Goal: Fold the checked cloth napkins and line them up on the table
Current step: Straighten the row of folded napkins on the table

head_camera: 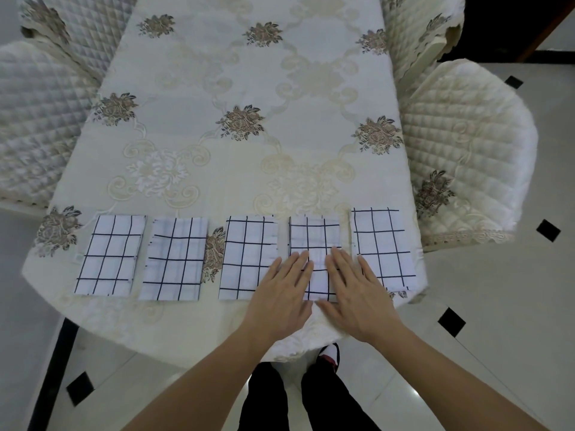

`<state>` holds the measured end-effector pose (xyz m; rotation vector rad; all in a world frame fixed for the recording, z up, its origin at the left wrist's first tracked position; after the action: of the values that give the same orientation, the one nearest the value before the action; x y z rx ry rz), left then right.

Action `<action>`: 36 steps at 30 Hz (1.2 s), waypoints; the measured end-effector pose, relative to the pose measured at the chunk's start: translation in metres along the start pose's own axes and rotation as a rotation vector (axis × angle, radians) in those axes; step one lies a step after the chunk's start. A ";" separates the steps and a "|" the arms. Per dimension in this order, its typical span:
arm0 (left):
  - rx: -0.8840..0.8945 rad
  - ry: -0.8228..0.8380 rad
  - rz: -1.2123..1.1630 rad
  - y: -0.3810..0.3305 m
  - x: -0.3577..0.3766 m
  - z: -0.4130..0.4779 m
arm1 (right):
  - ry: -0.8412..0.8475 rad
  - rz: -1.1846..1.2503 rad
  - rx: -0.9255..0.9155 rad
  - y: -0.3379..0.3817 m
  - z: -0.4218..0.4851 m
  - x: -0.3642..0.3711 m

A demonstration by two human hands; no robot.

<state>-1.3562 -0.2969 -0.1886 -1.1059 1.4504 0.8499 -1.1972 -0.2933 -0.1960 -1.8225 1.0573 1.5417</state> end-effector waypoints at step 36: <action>0.099 0.099 0.056 -0.112 0.000 0.063 | -0.083 0.002 0.167 -0.125 -0.047 0.001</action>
<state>-1.2304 -0.2738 -0.1923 -1.0493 1.5948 0.7630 -1.0678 -0.2615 -0.1983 -1.6321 1.1130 1.4705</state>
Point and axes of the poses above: each hand's wrist, its own z-axis towards the middle knuckle, its own x-axis out of the palm, y = z × x, the point moved 5 cm from there along z, towards the middle knuckle, and after that the axes turned 9 degrees about -x, right-handed, at the moved point
